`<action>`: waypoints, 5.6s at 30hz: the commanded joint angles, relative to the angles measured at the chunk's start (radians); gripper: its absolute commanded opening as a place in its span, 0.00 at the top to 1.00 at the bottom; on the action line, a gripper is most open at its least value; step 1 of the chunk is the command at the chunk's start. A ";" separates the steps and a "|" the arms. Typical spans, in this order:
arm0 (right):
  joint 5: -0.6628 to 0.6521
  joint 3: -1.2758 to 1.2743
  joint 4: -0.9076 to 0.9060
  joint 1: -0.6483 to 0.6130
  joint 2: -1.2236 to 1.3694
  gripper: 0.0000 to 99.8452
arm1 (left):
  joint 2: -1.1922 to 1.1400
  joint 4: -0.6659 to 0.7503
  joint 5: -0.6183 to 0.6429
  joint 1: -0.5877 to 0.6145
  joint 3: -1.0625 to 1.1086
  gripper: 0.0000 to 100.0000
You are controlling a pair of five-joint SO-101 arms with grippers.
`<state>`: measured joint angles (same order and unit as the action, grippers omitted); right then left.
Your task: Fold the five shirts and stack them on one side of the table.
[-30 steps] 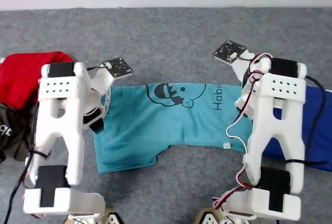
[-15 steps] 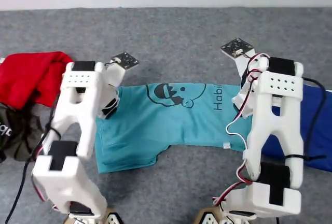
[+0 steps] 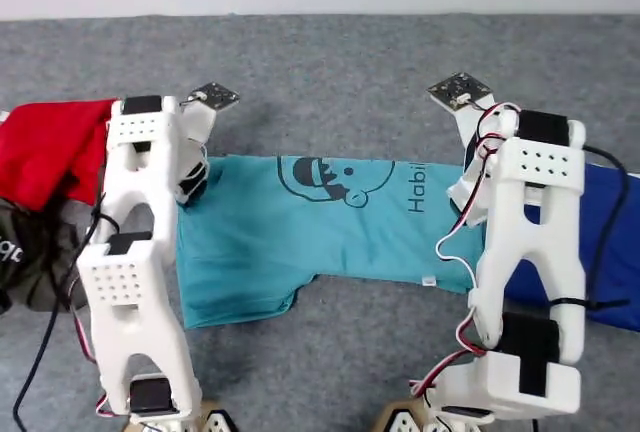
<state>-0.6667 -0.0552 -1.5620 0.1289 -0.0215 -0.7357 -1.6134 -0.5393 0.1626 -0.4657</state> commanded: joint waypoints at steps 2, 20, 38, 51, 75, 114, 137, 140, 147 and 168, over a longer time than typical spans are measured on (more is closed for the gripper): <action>0.008 0.046 -0.005 -0.013 -0.004 0.71 | 0.014 -0.138 -0.015 0.011 -0.194 0.97; 0.081 0.048 -0.104 -0.377 -0.004 0.85 | 0.620 -0.117 -0.003 0.327 0.194 0.98; 0.164 0.051 0.101 -1.095 0.260 0.75 | 0.566 -0.117 -0.064 0.772 0.191 0.98; 0.169 0.051 0.292 -1.204 0.444 0.75 | 0.572 -0.121 -0.112 0.773 0.189 0.98; 0.164 0.629 -0.010 -1.164 0.829 0.97 | 0.571 -0.118 -0.112 0.773 0.194 0.98; 0.230 0.985 -0.048 -0.777 0.812 0.82 | 0.565 -0.117 -0.110 0.766 0.196 0.98; 0.152 1.054 -0.090 -0.591 0.972 0.94 | 0.572 -0.124 -0.107 0.769 0.196 0.98; 0.152 1.129 -0.114 -0.590 0.972 0.94 | 0.572 -0.124 -0.107 0.769 0.196 0.98; 0.153 1.293 -0.177 -0.647 0.978 0.94 | 0.566 -0.124 -0.107 0.769 0.196 0.98; 0.149 1.303 0.197 -0.641 1.135 0.94 | 0.571 -0.124 -0.107 0.770 0.196 0.98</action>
<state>-0.5086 1.1968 -1.4177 -0.5539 1.1416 -0.1772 -1.7269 -0.6437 0.9298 -0.2708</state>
